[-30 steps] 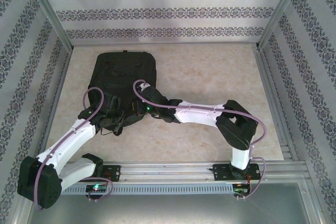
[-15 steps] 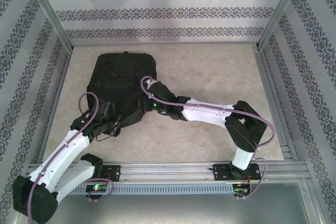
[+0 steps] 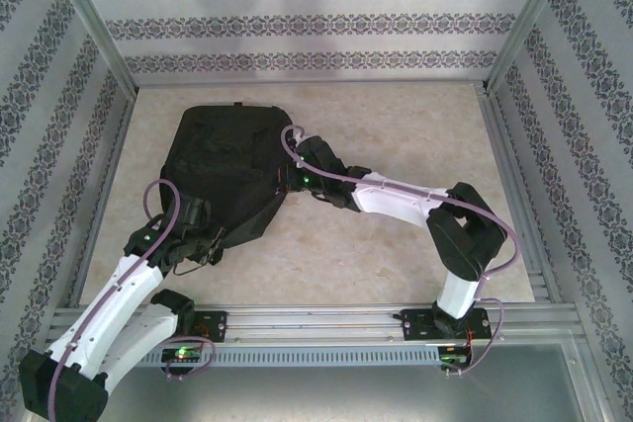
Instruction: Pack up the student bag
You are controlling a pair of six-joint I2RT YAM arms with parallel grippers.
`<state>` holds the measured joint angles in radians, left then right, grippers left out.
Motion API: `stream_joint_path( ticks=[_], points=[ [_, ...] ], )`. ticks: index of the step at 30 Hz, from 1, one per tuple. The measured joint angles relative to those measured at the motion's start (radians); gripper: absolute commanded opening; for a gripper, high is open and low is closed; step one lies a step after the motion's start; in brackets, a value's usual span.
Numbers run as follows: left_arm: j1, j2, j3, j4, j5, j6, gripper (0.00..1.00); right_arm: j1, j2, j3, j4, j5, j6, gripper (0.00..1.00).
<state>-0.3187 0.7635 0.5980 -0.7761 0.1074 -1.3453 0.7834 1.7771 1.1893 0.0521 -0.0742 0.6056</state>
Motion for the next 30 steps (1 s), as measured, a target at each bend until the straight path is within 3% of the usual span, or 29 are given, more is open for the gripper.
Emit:
stream_joint_path(
  ticks=[7,13,23,30],
  points=[
    [0.000,0.016,-0.004,0.014,0.020,0.032,0.00,-0.066,0.063,0.061,-0.018,-0.013,0.012,0.00],
    [-0.021,0.120,-0.017,0.110,0.090,0.084,0.00,-0.114,0.054,0.031,-0.002,-0.015,0.049,0.00],
    [-0.262,0.410,0.052,0.302,0.130,0.124,0.00,-0.187,-0.084,-0.143,0.035,0.048,0.073,0.00],
    [-0.365,0.518,0.119,0.356,0.145,0.137,0.00,-0.240,-0.219,-0.277,0.034,0.098,0.084,0.00]
  ],
)
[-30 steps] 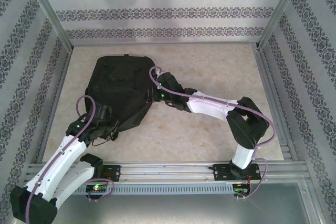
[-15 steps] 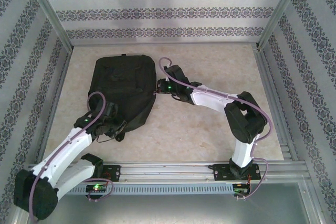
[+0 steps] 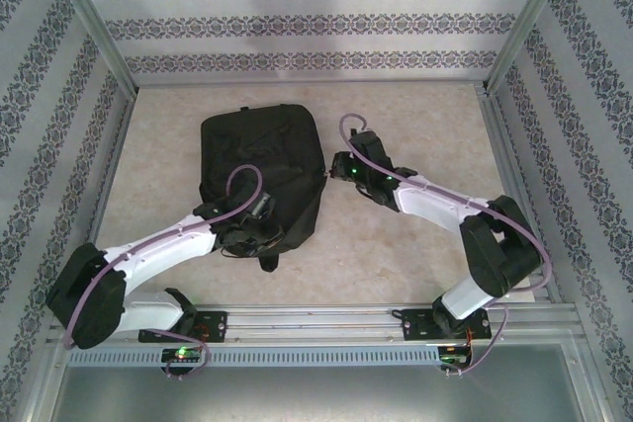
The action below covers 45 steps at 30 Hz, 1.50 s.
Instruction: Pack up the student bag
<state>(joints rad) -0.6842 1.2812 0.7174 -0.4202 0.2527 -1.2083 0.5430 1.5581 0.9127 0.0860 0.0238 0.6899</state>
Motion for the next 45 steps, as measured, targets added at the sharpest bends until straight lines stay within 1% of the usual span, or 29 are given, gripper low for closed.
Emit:
stream_joint_path(
  ticks=[3,5,6,7,8,10,11,15,16,18,19,21,22,25,28,30,33,37,39,41,43,45],
  points=[
    [-0.019,0.029,0.022,0.006,0.010,0.010,0.00,-0.018,-0.048,-0.057,0.000,0.021,0.011,0.00],
    [-0.030,0.038,0.034,0.006,0.010,0.017,0.08,-0.024,-0.087,-0.093,-0.003,0.040,0.015,0.00],
    [-0.033,0.040,0.038,0.006,0.011,0.019,0.10,-0.024,-0.104,-0.105,-0.003,0.048,0.016,0.00],
    [-0.036,0.043,0.041,0.009,0.016,0.020,0.13,-0.026,-0.120,-0.115,-0.004,0.055,0.015,0.07],
    [-0.037,0.047,0.042,0.014,0.023,0.022,0.19,-0.027,-0.130,-0.117,-0.007,0.057,0.015,0.19],
    [-0.041,0.052,0.042,0.032,0.041,0.027,0.33,-0.037,-0.137,-0.114,-0.008,0.056,0.010,0.39],
    [-0.044,0.054,0.042,0.048,0.056,0.031,0.37,-0.044,-0.136,-0.108,-0.013,0.054,0.003,0.47],
    [-0.048,0.080,0.047,0.104,0.100,0.047,0.47,-0.053,-0.143,-0.087,-0.037,0.037,-0.024,0.69],
    [-0.048,0.092,0.052,0.117,0.111,0.052,0.52,-0.053,-0.153,-0.083,-0.047,0.035,-0.032,0.77],
    [-0.050,0.107,0.060,0.136,0.125,0.057,0.60,-0.052,-0.182,-0.074,-0.071,0.032,-0.051,0.96],
    [-0.052,0.110,0.065,0.142,0.132,0.061,0.65,-0.053,-0.205,-0.069,-0.085,0.031,-0.062,0.98],
    [-0.056,0.111,0.081,0.141,0.140,0.076,0.85,-0.053,-0.253,-0.058,-0.106,0.019,-0.087,0.98],
    [-0.058,0.111,0.093,0.135,0.144,0.091,0.99,-0.053,-0.279,-0.047,-0.117,0.004,-0.104,0.98],
    [-0.068,0.086,0.143,0.081,0.132,0.161,1.00,-0.053,-0.339,0.000,-0.159,-0.034,-0.157,0.98],
    [-0.069,-0.013,0.151,0.023,0.117,0.261,1.00,-0.055,-0.393,0.037,-0.193,-0.064,-0.201,0.98],
    [-0.068,-0.095,0.151,0.007,0.113,0.346,1.00,-0.055,-0.426,0.043,-0.214,-0.063,-0.220,0.98],
    [-0.055,-0.181,0.161,0.005,0.114,0.460,1.00,-0.056,-0.466,0.043,-0.245,-0.020,-0.244,0.98],
    [0.001,-0.180,0.240,-0.040,0.098,0.615,1.00,-0.057,-0.479,0.042,-0.248,0.052,-0.298,0.98],
    [0.021,-0.177,0.266,-0.049,0.025,0.688,1.00,-0.058,-0.480,0.041,-0.248,0.085,-0.336,0.98],
    [0.041,-0.200,0.253,-0.026,-0.107,0.782,1.00,-0.064,-0.484,0.032,-0.240,0.115,-0.391,0.98],
    [0.079,-0.261,0.162,0.089,-0.229,0.886,1.00,-0.070,-0.492,0.007,-0.209,0.147,-0.457,0.98],
    [0.163,-0.352,-0.005,0.271,-0.320,0.962,1.00,-0.081,-0.505,-0.031,-0.166,0.176,-0.524,0.98]
  ],
)
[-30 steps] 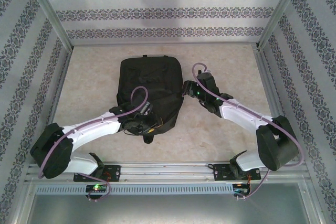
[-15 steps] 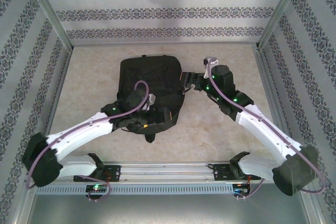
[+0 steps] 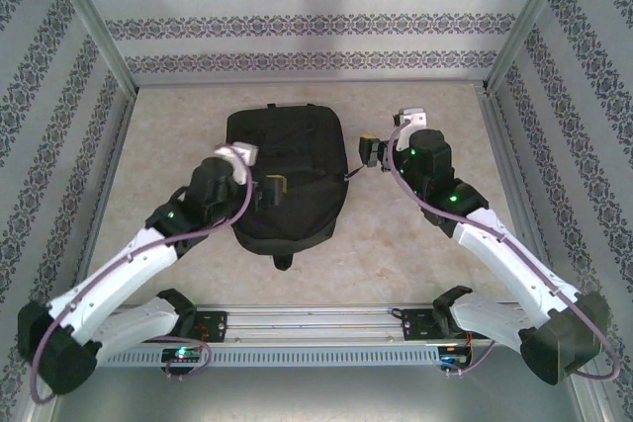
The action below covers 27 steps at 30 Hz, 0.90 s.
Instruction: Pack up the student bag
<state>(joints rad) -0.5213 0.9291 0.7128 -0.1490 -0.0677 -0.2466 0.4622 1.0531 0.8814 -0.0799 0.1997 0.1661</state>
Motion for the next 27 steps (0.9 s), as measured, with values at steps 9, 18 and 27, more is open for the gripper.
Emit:
stream_joint_path(
  ticks=[9,18,27],
  points=[
    [0.467,0.137,-0.436,0.658,-0.016,0.109,1.00,-0.203,0.014,-0.177,0.200,0.077,-0.111,0.98],
    [0.595,0.446,-0.436,0.953,-0.041,0.116,1.00,-0.346,0.114,-0.334,0.375,0.098,-0.112,0.98],
    [0.588,0.647,-0.475,1.279,0.018,0.137,1.00,-0.417,0.249,-0.590,0.731,-0.020,-0.111,0.98]
  ],
)
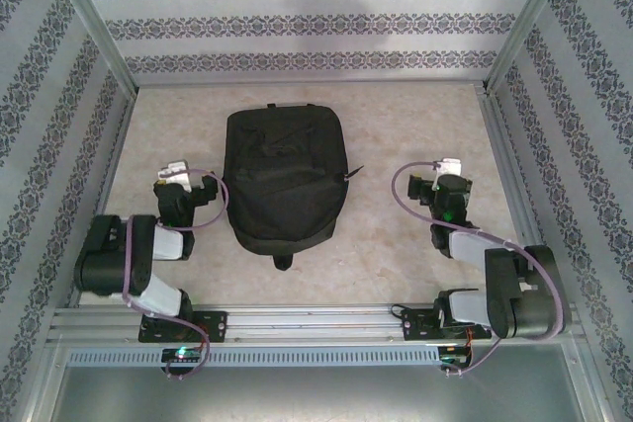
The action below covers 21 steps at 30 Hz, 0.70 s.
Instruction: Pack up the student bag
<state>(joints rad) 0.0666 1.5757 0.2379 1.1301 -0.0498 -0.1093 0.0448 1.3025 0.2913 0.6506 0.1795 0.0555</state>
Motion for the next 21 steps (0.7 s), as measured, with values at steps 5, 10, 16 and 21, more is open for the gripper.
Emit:
stream_joint_path(
  ticks=[5,10,16,21],
  points=[
    [-0.002,0.026,-0.022,0.023,-0.002,0.003,1.00,-0.030,0.210,-0.063,0.369,-0.108,-0.010,0.98],
    [-0.002,0.022,0.027,0.018,0.012,0.009,1.00,-0.043,0.231,-0.017,0.328,-0.161,-0.011,0.98],
    [-0.002,0.021,0.028,0.017,0.016,0.012,1.00,-0.043,0.225,0.094,0.275,-0.171,-0.011,0.98],
    [-0.002,0.032,-0.034,0.117,-0.002,0.011,1.00,-0.043,0.223,0.094,0.241,-0.171,-0.011,0.98]
  ],
)
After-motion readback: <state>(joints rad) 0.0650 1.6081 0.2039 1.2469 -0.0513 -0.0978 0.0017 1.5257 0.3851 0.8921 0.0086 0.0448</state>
